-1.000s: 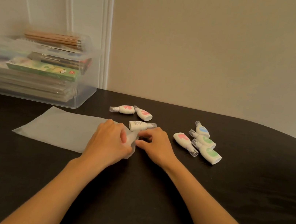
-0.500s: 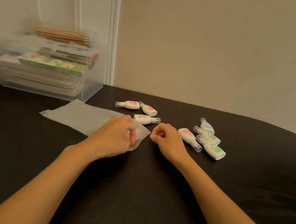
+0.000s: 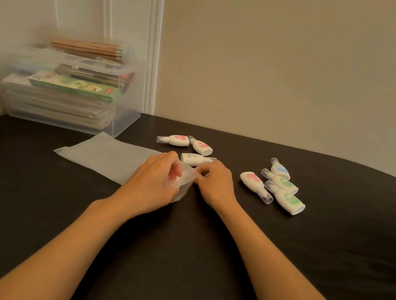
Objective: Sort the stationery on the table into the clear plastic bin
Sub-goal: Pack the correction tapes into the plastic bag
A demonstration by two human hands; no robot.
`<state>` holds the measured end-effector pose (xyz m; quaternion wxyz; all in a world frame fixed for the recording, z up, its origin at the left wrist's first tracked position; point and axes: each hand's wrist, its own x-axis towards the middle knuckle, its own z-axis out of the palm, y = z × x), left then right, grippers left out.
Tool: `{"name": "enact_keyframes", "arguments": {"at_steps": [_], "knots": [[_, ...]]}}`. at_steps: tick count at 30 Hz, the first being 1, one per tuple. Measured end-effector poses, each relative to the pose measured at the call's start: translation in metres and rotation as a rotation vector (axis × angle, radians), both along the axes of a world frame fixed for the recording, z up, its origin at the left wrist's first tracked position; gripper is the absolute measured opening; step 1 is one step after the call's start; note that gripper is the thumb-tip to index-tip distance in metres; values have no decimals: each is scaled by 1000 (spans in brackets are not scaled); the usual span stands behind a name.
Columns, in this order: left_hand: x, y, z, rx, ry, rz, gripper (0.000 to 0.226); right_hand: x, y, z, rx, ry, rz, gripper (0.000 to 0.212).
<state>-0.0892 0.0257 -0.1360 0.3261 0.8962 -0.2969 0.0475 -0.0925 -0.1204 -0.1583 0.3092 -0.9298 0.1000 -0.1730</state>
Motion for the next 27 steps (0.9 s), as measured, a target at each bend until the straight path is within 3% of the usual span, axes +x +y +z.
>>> {"name": "enact_keyframes", "arguments": {"at_steps": [7,13,21,25,27], "knots": [[0,-2,-5,-2,-86,-8,25,-25,-18,3,-8,-50,-34,16],[-2,-6,-6,-2,-133,102,21,-49,-18,4,-58,-61,135,13],[-16,-12,-6,-39,-126,-112,13,-48,-20,4,107,-47,59,4],[-15,-18,-7,103,-209,39,23,-56,-23,12,181,-105,37,8],[-13,-21,-7,118,-178,117,26,-59,-31,17,61,-226,-124,12]]}}
